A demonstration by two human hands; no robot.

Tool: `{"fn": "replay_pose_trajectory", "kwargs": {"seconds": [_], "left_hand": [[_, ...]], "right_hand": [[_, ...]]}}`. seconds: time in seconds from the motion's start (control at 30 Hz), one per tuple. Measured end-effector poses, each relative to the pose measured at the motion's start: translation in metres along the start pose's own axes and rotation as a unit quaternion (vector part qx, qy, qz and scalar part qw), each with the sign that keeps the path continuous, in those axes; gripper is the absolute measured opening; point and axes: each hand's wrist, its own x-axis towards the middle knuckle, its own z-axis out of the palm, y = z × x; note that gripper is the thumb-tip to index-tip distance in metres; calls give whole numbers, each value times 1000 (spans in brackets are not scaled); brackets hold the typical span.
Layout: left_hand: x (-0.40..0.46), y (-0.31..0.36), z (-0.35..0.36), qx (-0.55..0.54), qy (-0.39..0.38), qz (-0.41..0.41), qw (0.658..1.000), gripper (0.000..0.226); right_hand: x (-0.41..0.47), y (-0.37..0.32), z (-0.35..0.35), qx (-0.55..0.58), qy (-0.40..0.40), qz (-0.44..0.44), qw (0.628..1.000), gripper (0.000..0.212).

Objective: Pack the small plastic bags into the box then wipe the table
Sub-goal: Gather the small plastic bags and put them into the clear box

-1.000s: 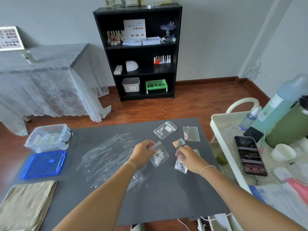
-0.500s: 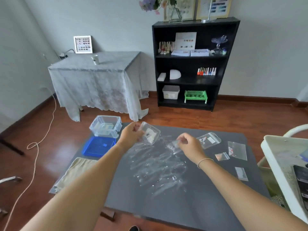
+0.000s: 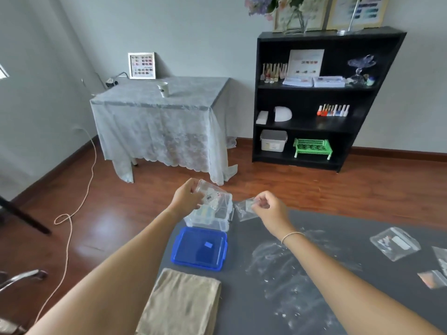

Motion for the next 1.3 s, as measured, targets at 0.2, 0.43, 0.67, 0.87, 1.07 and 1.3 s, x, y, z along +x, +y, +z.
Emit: {"fn": "replay_pose_trajectory", "kwargs": {"seconds": [0.2, 0.43, 0.67, 0.87, 1.07, 1.3], "left_hand": [[31, -29, -11, 20, -41, -42, 998, 15], [33, -38, 6, 74, -98, -60, 991, 32], [34, -43, 7, 225, -75, 14, 971, 45], [29, -53, -5, 364, -7, 89, 927, 47], [24, -75, -17, 344, -34, 73, 935, 45], [25, -83, -19, 327, -34, 77, 941, 45]], "right_hand": [[25, -11, 42, -10, -18, 7, 1000, 17], [40, -11, 55, -4, -20, 24, 1000, 4], [51, -9, 68, -25, -12, 45, 999, 10], [55, -8, 94, -29, -5, 62, 998, 14], [60, -8, 121, -157, 42, 50, 985, 15], [64, 0, 142, -368, -39, 64, 927, 26]]}}
